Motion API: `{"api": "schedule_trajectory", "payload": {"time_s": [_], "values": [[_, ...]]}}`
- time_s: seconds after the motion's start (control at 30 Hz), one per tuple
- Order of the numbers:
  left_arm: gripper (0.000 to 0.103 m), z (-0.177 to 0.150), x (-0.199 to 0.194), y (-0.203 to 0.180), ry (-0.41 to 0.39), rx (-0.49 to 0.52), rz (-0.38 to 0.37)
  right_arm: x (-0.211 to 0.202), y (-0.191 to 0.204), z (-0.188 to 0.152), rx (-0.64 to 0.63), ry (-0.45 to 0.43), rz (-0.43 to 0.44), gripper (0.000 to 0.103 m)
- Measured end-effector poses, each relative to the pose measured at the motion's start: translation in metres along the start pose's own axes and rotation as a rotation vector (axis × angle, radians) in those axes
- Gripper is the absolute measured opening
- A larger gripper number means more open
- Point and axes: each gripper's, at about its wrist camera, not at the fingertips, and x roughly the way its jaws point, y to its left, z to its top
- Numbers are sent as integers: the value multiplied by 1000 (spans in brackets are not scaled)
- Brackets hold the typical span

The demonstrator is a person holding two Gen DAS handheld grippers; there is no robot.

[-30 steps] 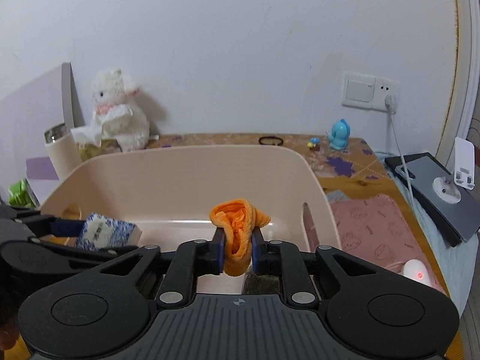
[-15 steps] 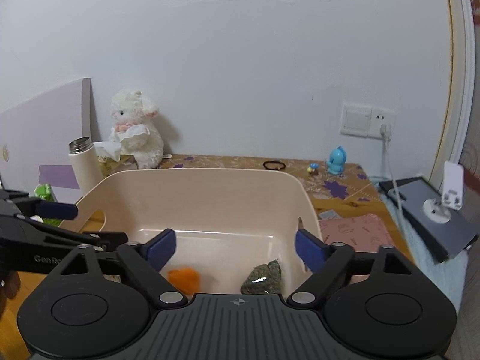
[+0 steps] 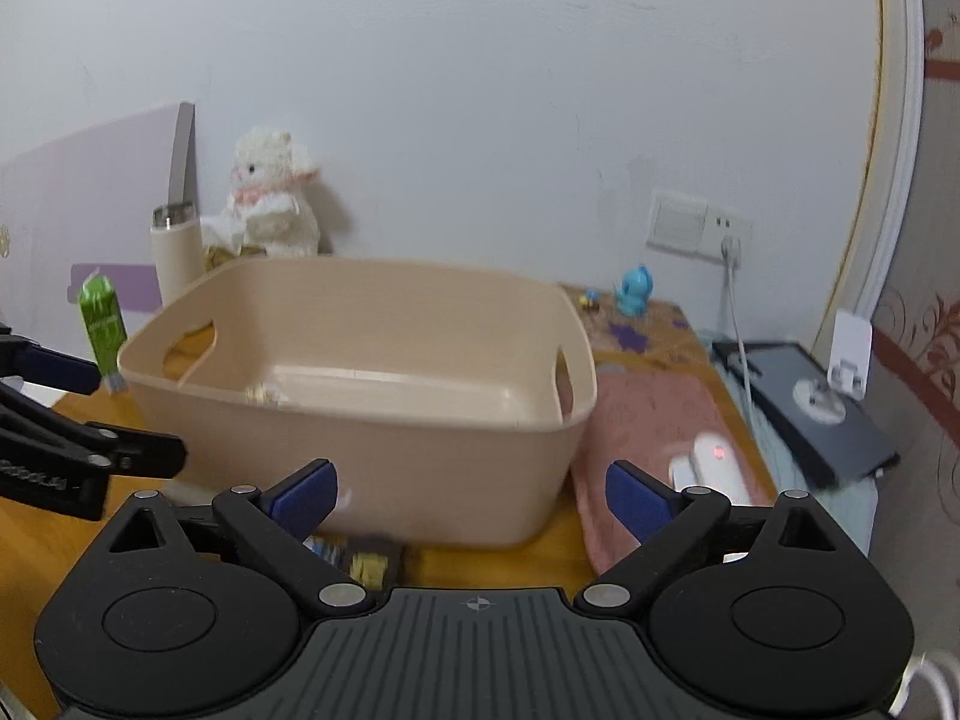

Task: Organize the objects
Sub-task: 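Grasp the beige figurine with the left tool while the right tool grasps the black cube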

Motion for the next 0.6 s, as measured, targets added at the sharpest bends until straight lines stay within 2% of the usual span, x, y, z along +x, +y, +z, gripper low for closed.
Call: {"api": "schedule_trajectory", "payload": {"time_s": [0.33, 0.6], "values": [[89, -55, 10, 0, 122, 7, -26, 15, 2, -47, -6, 121, 13, 98], [89, -77, 33, -1, 216, 21, -51, 29, 9, -64, -22, 180, 24, 99]]}}
